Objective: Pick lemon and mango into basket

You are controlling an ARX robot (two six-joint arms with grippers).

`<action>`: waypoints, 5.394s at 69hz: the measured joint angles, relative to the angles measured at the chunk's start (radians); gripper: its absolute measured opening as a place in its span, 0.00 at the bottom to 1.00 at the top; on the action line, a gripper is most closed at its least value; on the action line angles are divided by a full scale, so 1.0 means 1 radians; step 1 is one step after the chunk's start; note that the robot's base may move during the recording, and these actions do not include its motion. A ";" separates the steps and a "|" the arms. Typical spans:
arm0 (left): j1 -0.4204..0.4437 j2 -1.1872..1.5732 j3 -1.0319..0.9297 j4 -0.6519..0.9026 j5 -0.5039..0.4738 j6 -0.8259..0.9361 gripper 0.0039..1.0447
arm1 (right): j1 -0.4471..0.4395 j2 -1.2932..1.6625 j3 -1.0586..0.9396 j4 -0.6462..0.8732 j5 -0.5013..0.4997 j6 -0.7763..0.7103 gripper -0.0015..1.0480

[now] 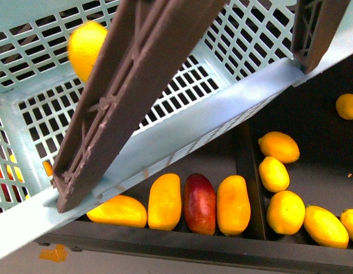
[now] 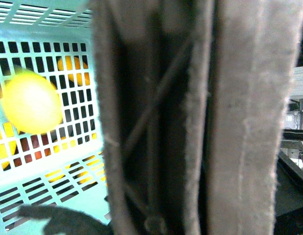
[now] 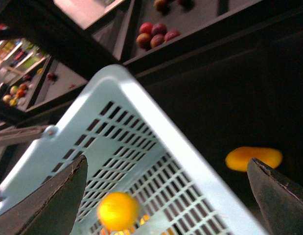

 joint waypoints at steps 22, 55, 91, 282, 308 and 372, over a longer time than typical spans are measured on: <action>0.000 0.000 0.000 0.000 0.012 -0.004 0.13 | -0.190 -0.157 -0.244 0.264 0.109 -0.409 0.75; -0.001 0.000 0.000 0.000 0.010 -0.003 0.13 | -0.271 -0.397 -0.634 0.492 0.028 -0.620 0.02; -0.001 0.000 0.000 0.000 0.005 -0.002 0.13 | -0.349 -0.665 -0.810 0.403 -0.050 -0.623 0.02; -0.001 0.000 0.006 -0.002 -0.001 0.005 0.13 | -0.661 0.451 -0.346 0.046 -0.263 -1.574 0.92; -0.001 0.000 0.006 -0.002 0.008 0.000 0.13 | -0.611 0.743 -0.215 0.003 -0.225 -1.898 0.92; -0.001 0.000 0.006 -0.002 0.004 0.002 0.13 | -0.508 1.011 -0.029 -0.007 -0.199 -1.923 0.92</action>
